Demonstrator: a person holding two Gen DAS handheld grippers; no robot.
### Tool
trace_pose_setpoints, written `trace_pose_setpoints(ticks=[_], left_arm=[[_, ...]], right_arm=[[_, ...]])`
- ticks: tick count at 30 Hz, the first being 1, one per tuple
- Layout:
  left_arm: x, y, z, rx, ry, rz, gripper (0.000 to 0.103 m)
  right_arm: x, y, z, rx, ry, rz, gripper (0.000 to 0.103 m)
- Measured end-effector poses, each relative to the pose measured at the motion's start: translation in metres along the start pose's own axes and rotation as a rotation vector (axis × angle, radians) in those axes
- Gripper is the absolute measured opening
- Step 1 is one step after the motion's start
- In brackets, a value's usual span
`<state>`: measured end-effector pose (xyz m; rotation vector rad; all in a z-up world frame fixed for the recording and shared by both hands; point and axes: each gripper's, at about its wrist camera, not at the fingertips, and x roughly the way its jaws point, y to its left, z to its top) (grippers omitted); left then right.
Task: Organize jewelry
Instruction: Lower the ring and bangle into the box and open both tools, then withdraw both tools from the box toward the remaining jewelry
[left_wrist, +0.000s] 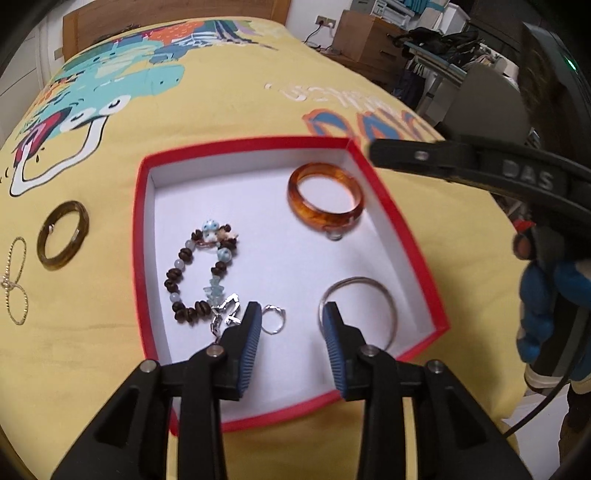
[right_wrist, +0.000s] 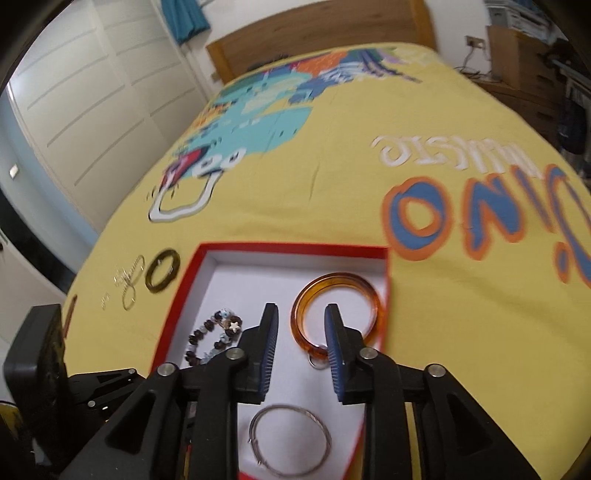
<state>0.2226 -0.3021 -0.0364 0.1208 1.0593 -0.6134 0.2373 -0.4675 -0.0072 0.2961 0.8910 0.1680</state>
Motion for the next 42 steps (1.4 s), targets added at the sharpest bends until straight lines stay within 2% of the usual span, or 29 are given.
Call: trace_pose_setpoints(ticks=[7, 9, 10, 17, 25, 33, 34, 35, 36, 42], left_arm=[[-0.049, -0.004, -0.013, -0.007, -0.077, -0.012, 0.033], [-0.066, -0.006, -0.02, 0.004, -0.087, -0.001, 0.033], [-0.072, -0.006, -0.022, 0.007, -0.087, 0.004, 0.033], [-0.119, 0.004, -0.056, -0.003, -0.103, 0.059, 0.033], [-0.177, 0.039, -0.106, -0.077, -0.159, 0.139, 0.033], [-0.23, 0.085, -0.155, -0.145, -0.221, 0.229, 0.033], [-0.236, 0.091, -0.161, -0.156, -0.231, 0.238, 0.037], [-0.242, 0.097, -0.166, -0.165, -0.239, 0.246, 0.047], [-0.247, 0.103, -0.172, -0.178, -0.249, 0.257, 0.049], [-0.265, 0.147, -0.198, -0.263, -0.267, 0.293, 0.05]], right_arm=[[-0.068, -0.004, -0.027, 0.056, -0.074, -0.055, 0.028], [-0.084, -0.002, -0.04, 0.075, -0.094, -0.067, 0.036], [-0.09, 0.0, -0.045, 0.083, -0.102, -0.067, 0.04], [-0.123, 0.032, -0.085, 0.097, -0.144, -0.027, 0.04], [-0.149, 0.094, -0.113, 0.053, -0.197, 0.041, 0.042], [-0.168, 0.149, -0.13, -0.008, -0.223, 0.067, 0.047], [-0.169, 0.154, -0.131, -0.014, -0.224, 0.069, 0.05], [-0.17, 0.161, -0.133, -0.025, -0.223, 0.072, 0.052], [-0.171, 0.167, -0.134, -0.035, -0.222, 0.074, 0.053], [-0.161, 0.195, -0.138, -0.087, -0.19, 0.09, 0.055]])
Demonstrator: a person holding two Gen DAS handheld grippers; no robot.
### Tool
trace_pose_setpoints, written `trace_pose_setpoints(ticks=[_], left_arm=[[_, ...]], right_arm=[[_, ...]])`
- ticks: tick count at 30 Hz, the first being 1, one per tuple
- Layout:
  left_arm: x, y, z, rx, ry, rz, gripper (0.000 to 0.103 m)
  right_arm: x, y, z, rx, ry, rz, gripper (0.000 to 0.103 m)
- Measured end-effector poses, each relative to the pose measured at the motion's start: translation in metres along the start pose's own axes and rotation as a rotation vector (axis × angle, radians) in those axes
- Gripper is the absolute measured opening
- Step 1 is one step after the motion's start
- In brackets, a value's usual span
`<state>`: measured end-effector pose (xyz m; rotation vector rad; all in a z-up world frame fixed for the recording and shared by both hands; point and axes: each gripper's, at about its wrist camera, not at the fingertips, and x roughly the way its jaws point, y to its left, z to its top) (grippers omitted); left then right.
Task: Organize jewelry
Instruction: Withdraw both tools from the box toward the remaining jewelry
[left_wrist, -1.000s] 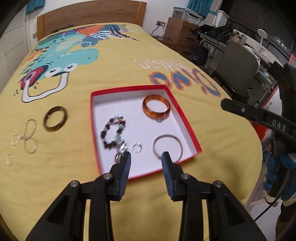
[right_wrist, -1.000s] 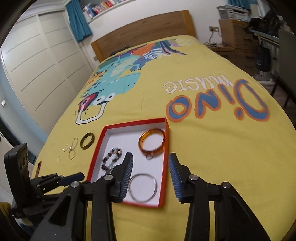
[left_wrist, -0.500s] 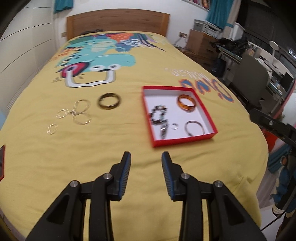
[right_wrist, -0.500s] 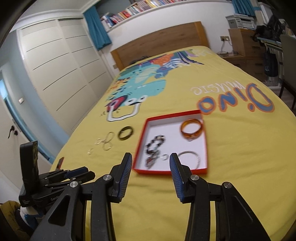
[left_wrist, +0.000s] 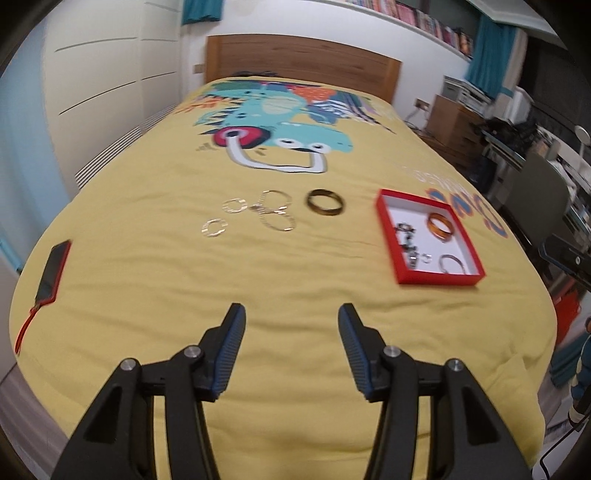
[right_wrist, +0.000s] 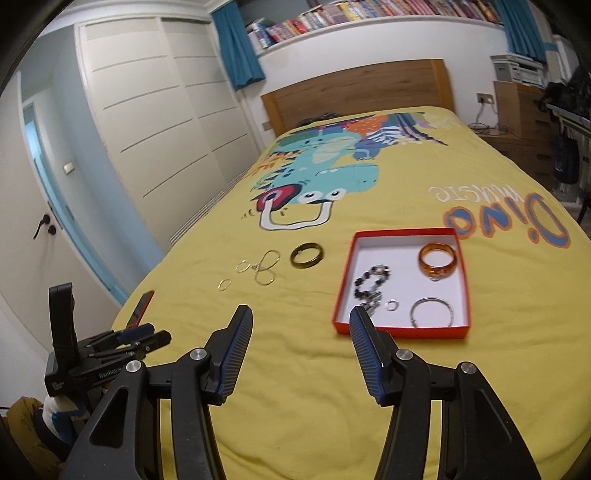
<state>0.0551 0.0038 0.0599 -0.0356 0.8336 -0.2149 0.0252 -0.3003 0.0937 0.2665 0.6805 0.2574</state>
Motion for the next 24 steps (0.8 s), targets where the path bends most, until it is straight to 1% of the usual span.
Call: trace_pose_setpoints(ticks=[4, 11, 14, 18, 20, 24], left_arm=[[0.004, 0.029, -0.003, -0.038, 0.006, 0.033, 0.05], [0.03, 0.071, 0.005, -0.089, 0.037, 0.07, 0.05], [0.049, 0.083, 0.013, -0.107, 0.059, 0.058, 0.05], [0.079, 0.097, 0.026, -0.118, 0.085, 0.037, 0.05], [0.095, 0.101, 0.033, -0.12, 0.096, 0.028, 0.05], [0.132, 0.108, 0.049, -0.118, 0.121, 0.017, 0.05]], right_arm=[[0.023, 0.011, -0.002, -0.018, 0.043, 0.014, 0.059], [0.077, 0.022, 0.0, -0.044, 0.133, 0.043, 0.059], [0.107, 0.028, 0.005, -0.057, 0.173, 0.056, 0.062], [0.157, 0.039, 0.014, -0.089, 0.232, 0.083, 0.065], [0.179, 0.044, 0.018, -0.103, 0.255, 0.092, 0.069], [0.229, 0.052, 0.024, -0.117, 0.305, 0.115, 0.07]])
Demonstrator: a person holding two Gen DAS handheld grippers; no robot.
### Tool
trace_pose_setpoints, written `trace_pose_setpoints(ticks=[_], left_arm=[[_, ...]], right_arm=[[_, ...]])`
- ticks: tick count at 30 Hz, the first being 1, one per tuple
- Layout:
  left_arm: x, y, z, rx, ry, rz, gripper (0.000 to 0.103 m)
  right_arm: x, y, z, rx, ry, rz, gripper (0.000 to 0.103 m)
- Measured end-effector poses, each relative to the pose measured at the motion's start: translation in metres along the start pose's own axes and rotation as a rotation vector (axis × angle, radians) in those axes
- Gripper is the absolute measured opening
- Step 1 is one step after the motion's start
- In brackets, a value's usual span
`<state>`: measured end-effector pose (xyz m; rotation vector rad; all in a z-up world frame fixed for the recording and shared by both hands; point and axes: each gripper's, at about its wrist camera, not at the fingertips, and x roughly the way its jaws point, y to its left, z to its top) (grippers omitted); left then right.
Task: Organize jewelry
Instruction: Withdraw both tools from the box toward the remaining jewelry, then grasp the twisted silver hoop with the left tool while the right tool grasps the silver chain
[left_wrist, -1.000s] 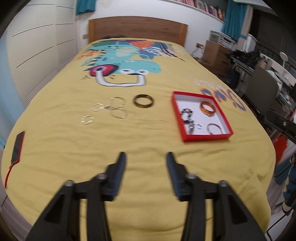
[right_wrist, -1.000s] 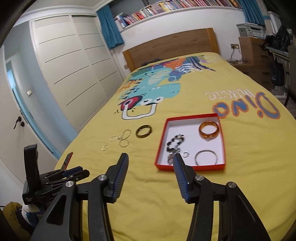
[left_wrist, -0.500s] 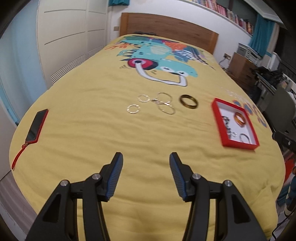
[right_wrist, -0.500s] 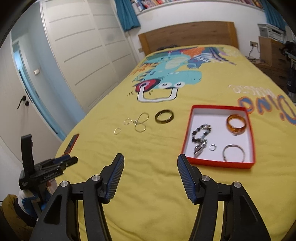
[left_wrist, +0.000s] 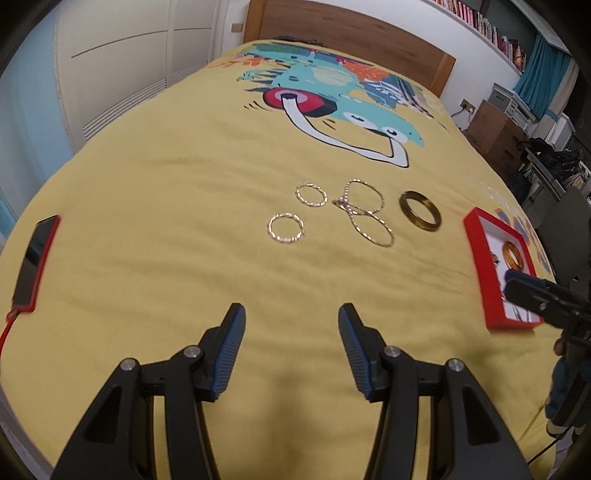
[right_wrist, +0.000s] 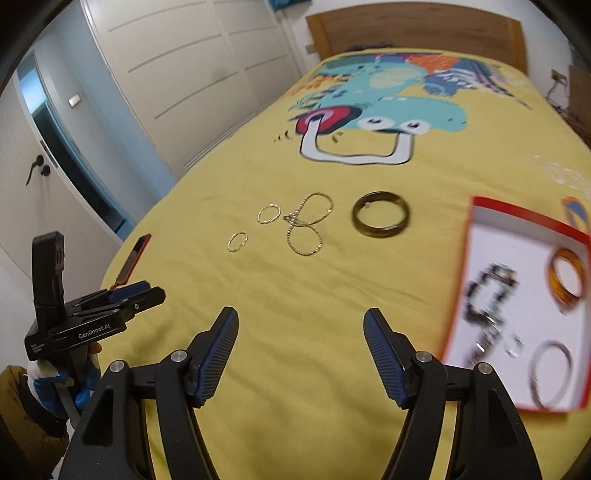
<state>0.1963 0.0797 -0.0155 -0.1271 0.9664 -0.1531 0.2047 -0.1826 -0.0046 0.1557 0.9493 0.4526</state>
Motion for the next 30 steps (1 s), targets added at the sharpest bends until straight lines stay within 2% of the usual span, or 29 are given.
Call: trace_pose_setpoints(ticks=[13, 25, 27, 28, 30], left_arm=[[0.096, 0.002, 0.045, 0.099, 0.072, 0.0, 0.05], [0.125, 0.0, 0.057, 0.195, 0.063, -0.015, 0.049], [0.125, 0.0, 0.056, 0.199, 0.054, -0.011, 0.045], [0.125, -0.001, 0.055, 0.201, 0.05, -0.011, 0.042], [0.125, -0.002, 0.055, 0.202, 0.045, -0.011, 0.039]], right_arm=[[0.111, -0.002, 0.059, -0.028, 0.093, 0.017, 0.07], [0.171, 0.001, 0.085, -0.035, 0.157, -0.001, 0.07], [0.176, 0.002, 0.087, -0.044, 0.155, -0.008, 0.07], [0.178, 0.003, 0.089, -0.046, 0.152, -0.015, 0.067], [0.181, 0.002, 0.091, -0.054, 0.149, -0.043, 0.05]])
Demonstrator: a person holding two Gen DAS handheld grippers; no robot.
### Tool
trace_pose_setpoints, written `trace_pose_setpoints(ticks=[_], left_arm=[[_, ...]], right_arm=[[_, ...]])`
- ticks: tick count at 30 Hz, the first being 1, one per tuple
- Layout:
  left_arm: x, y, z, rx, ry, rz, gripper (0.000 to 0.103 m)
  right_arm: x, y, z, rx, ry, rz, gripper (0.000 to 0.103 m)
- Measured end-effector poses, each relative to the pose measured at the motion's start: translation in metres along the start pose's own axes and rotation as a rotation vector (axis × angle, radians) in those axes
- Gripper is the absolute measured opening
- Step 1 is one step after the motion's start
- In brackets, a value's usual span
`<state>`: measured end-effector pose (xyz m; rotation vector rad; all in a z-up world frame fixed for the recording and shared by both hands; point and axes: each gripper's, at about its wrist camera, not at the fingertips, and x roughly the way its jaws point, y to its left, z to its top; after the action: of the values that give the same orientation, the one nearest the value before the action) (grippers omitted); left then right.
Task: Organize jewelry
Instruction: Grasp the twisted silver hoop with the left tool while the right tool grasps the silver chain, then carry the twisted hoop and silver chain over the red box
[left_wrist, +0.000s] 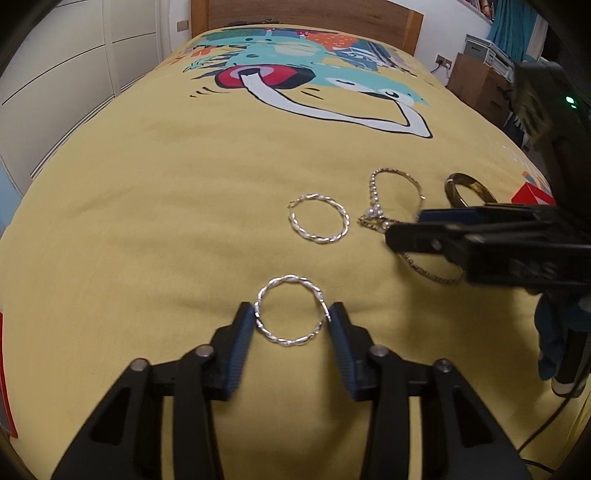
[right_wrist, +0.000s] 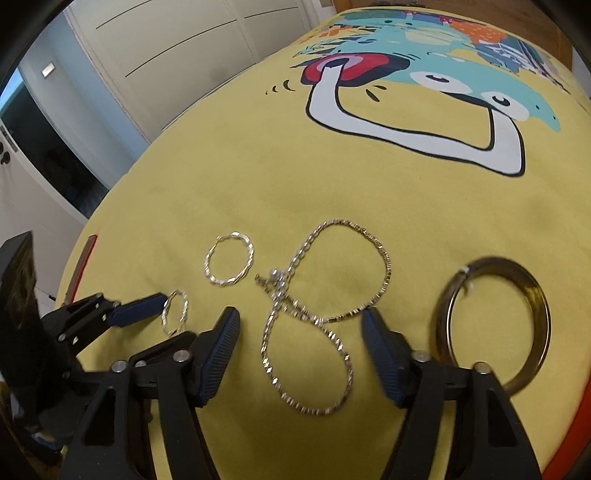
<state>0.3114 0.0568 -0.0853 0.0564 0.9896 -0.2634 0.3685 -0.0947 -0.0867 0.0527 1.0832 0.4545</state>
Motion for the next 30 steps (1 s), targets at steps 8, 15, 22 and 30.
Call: trace_pose_setpoints(ticks=[8, 15, 22, 30], left_arm=[[-0.002, 0.001, 0.0, -0.021, -0.016, 0.0, 0.038], [-0.018, 0.001, -0.002, -0.058, -0.03, -0.001, 0.038], [-0.054, -0.004, -0.009, -0.06, -0.057, 0.009, 0.038], [-0.103, -0.02, -0.021, -0.062, -0.104, 0.017, 0.038]], right_arm=[[-0.008, -0.007, -0.004, 0.01, -0.035, -0.001, 0.008], [-0.032, -0.005, -0.016, 0.04, -0.072, 0.034, 0.005], [-0.073, 0.006, -0.031, 0.068, -0.123, 0.089, 0.002], [-0.129, 0.02, -0.05, 0.066, -0.191, 0.106, 0.002]])
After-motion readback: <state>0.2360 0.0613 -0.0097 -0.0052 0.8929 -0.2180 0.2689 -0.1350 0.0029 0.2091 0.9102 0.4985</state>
